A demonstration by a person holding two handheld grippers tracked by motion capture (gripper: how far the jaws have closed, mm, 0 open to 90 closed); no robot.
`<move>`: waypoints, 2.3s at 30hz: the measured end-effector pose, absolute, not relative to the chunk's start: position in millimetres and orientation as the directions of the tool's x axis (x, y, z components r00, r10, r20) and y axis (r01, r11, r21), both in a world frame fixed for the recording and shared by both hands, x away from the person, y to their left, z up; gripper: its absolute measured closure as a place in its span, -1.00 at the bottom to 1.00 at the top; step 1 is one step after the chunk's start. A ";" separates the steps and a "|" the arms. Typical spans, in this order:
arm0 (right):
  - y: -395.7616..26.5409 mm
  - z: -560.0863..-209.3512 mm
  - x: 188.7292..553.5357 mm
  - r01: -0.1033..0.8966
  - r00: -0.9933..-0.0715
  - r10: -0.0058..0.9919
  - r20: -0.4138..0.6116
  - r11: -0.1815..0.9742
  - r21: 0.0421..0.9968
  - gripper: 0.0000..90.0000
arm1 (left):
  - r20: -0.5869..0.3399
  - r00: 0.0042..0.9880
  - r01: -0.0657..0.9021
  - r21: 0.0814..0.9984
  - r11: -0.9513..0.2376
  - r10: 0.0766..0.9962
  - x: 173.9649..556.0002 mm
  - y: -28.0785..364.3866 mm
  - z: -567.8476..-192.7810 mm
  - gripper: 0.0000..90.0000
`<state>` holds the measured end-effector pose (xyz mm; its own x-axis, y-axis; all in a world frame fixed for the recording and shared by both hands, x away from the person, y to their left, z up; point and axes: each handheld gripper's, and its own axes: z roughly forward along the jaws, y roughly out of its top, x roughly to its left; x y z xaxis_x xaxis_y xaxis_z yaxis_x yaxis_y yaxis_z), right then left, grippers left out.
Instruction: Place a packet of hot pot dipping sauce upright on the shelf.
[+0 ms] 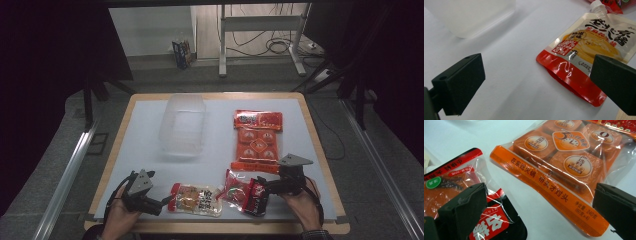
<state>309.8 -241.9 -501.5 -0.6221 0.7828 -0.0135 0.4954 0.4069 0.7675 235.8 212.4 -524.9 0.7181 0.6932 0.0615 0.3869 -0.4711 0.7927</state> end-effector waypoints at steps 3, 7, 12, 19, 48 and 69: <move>-241.7 -501.2 310.4 0.498 -0.619 0.786 -0.012 0.404 0.767 -1.00 | 0.062 0.720 0.385 0.793 -0.472 0.692 235.6 212.1 -524.9 -1.00; -241.8 -499.8 311.2 0.511 -0.594 0.803 -0.036 0.411 0.755 -0.86 | 0.064 0.721 0.385 0.792 -0.475 0.690 235.4 211.8 -524.8 -1.00; -250.7 -491.2 312.7 0.529 -0.571 0.820 -0.028 0.394 0.751 -0.33 | 0.064 0.723 0.384 0.790 -0.477 0.688 235.4 211.6 -524.9 -1.00; -257.6 -490.5 318.6 0.564 -0.565 0.825 -0.002 0.389 0.728 0.06 | 0.066 0.722 0.385 0.789 -0.478 0.689 235.4 211.3 -525.1 -1.00; -265.1 -503.7 371.0 0.590 -0.499 0.862 -0.091 0.415 0.693 0.96 | 0.079 0.726 0.387 0.774 -0.501 0.683 237.3 209.2 -526.7 -1.00; -244.8 -510.2 369.9 0.574 -0.632 0.775 -0.013 0.480 0.663 0.97 | 0.082 0.733 0.391 0.762 -0.517 0.675 239.8 205.8 -528.6 -1.00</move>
<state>369.9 -244.8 -510.2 -0.6321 0.7748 -0.0134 0.5743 0.4800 0.6631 239.8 205.8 -528.6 0.7333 0.6750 0.0818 0.3906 -0.5167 0.7618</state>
